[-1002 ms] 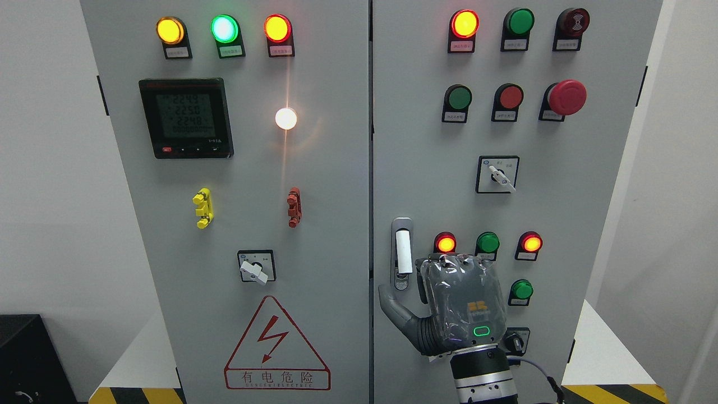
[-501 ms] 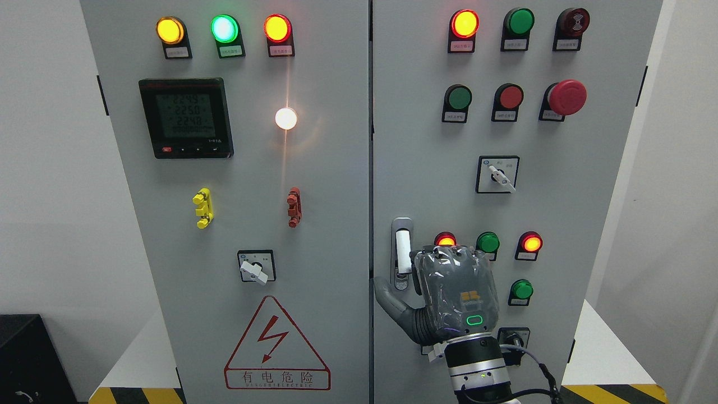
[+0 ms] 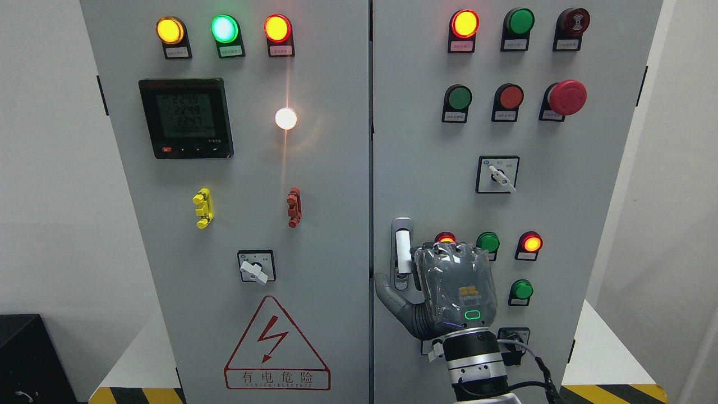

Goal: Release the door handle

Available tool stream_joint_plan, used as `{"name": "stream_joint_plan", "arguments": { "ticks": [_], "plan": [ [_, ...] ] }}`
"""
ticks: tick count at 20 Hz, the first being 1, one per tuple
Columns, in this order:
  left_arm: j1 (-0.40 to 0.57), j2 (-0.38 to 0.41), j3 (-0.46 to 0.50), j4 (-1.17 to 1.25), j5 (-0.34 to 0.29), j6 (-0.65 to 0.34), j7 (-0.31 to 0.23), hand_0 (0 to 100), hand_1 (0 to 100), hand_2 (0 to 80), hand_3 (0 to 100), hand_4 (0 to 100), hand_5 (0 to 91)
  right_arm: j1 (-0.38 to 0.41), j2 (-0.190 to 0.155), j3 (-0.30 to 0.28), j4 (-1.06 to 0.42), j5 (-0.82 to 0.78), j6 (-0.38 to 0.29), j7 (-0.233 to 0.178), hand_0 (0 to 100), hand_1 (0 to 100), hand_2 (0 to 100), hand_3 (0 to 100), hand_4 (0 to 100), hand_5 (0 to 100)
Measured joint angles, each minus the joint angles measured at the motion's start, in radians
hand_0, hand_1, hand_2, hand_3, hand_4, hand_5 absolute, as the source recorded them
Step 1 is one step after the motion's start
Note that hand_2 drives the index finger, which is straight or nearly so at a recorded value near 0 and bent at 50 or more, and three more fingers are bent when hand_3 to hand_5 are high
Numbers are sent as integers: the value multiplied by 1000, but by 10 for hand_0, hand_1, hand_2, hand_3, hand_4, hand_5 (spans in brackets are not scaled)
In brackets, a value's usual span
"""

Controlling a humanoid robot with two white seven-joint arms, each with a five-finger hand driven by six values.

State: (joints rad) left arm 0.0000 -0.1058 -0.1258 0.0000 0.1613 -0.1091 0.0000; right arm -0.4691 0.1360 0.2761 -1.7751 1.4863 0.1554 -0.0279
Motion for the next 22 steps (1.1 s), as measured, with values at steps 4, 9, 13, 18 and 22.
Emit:
{"name": "stream_joint_plan", "arguments": {
  "ticks": [4, 9, 13, 18, 22],
  "plan": [
    [0, 0, 0, 0, 0, 0, 0, 120, 556, 0, 0, 0, 0, -5, 0, 0, 6, 0, 2, -2, 297, 347, 955, 1000, 997, 1000],
    [0, 0, 0, 0, 0, 0, 0, 120, 556, 0, 0, 0, 0, -7, 0, -1, 11, 0, 2, -3, 313, 352, 953, 1000, 996, 1000],
    [0, 0, 0, 0, 0, 0, 0, 120, 556, 0, 0, 0, 0, -8, 1, -2, 13, 0, 2, -3, 321, 364, 951, 1000, 995, 1000],
    [0, 0, 0, 0, 0, 0, 0, 120, 556, 0, 0, 0, 0, -8, 3, -4, 14, 0, 4, -3, 345, 368, 950, 1000, 995, 1000],
    [0, 0, 0, 0, 0, 0, 0, 120, 556, 0, 0, 0, 0, -8, 3, -5, 15, 0, 10, -3, 351, 380, 950, 1000, 994, 1000]
  ]
}}
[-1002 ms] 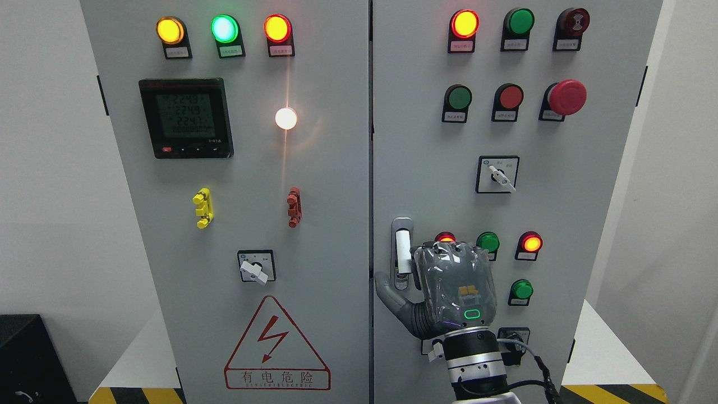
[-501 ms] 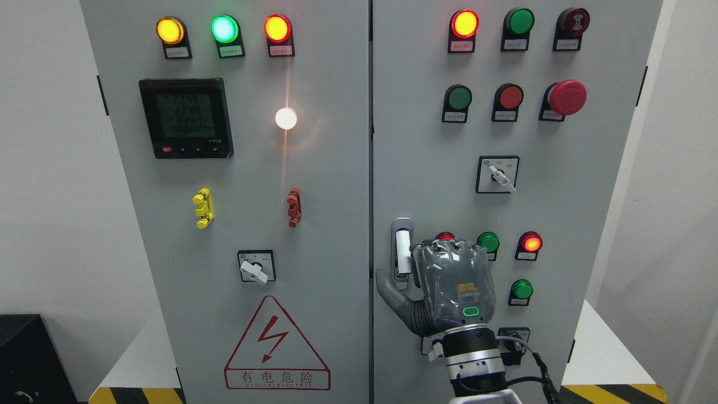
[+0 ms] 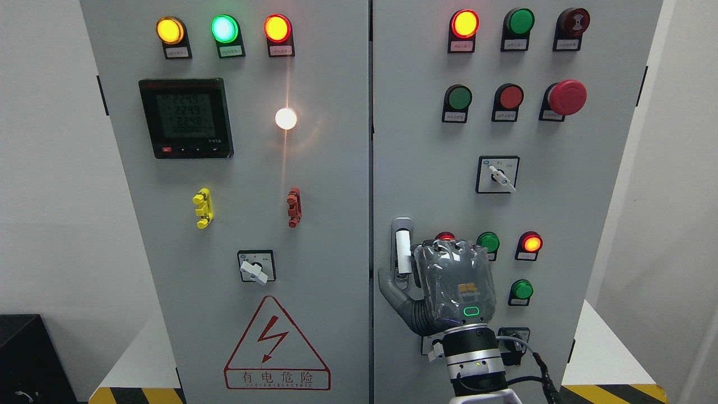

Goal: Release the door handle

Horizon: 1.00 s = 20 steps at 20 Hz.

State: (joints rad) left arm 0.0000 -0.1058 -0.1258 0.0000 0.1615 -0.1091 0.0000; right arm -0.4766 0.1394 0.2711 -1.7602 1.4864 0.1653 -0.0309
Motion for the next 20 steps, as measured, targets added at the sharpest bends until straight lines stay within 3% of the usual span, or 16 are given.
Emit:
{"name": "stream_joint_plan", "arguments": {
  "ticks": [20],
  "plan": [
    [0, 0, 0, 0, 0, 0, 0, 120, 556, 0, 0, 0, 0, 17, 2, -5, -6, -1, 22, -3, 399, 388, 948, 1000, 992, 1000]
  ]
}}
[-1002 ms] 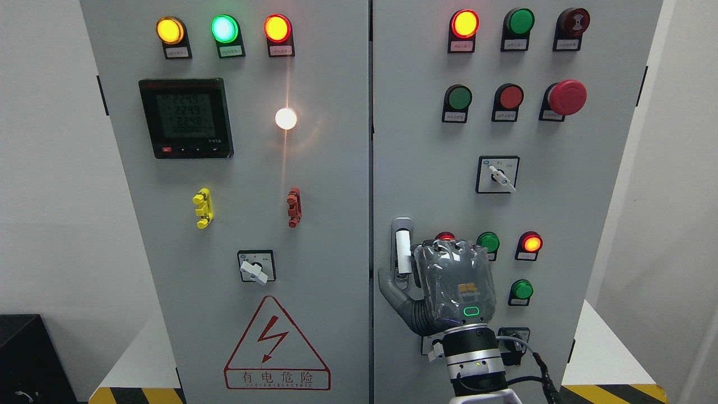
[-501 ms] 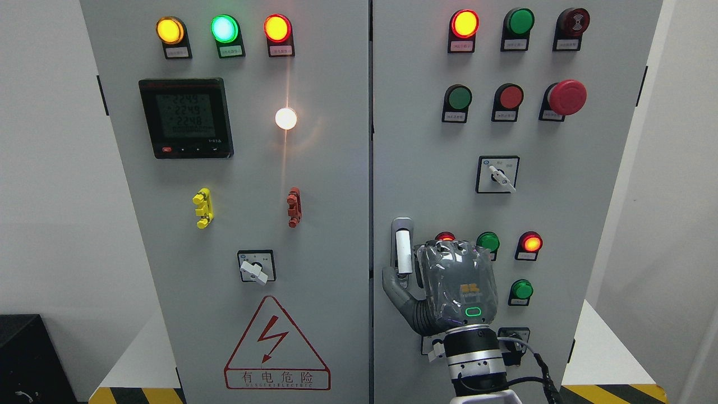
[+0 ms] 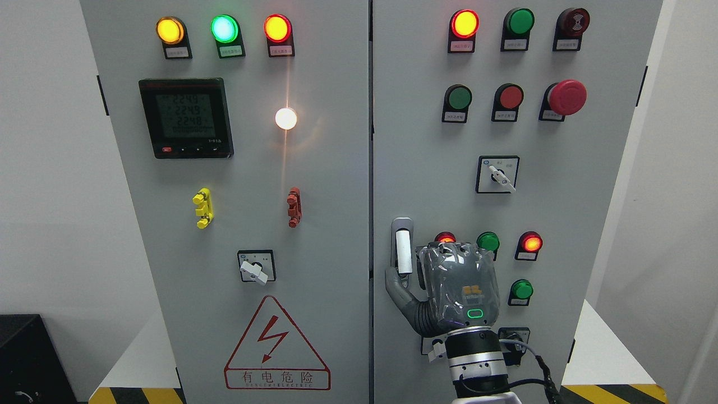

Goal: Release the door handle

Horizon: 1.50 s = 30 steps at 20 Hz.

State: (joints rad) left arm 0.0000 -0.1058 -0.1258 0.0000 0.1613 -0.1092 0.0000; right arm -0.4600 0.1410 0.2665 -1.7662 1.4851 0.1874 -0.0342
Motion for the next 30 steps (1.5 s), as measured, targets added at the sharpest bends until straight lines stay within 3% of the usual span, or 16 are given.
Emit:
{"name": "stream_joint_plan", "arguments": {
  "ticks": [30],
  "plan": [
    [0, 0, 0, 0, 0, 0, 0, 120, 556, 0, 0, 0, 0, -3, 0, -10, -2, 0, 12, 4, 470, 381, 946, 1000, 991, 1000]
  ]
}}
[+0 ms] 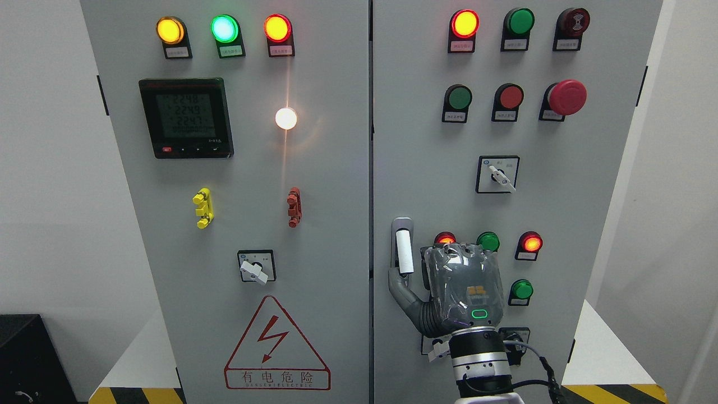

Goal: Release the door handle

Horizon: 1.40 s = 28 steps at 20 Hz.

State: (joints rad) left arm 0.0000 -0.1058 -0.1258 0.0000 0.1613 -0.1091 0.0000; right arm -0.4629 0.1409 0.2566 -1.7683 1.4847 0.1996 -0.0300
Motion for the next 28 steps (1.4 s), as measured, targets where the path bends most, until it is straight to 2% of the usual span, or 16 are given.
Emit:
{"name": "stream_joint_plan", "arguments": {
  "ticks": [28],
  "plan": [
    [0, 0, 0, 0, 0, 0, 0, 120, 556, 0, 0, 0, 0, 7, 0, -6, -6, -3, 6, -6, 524, 395, 945, 1000, 993, 1000]
  ]
}}
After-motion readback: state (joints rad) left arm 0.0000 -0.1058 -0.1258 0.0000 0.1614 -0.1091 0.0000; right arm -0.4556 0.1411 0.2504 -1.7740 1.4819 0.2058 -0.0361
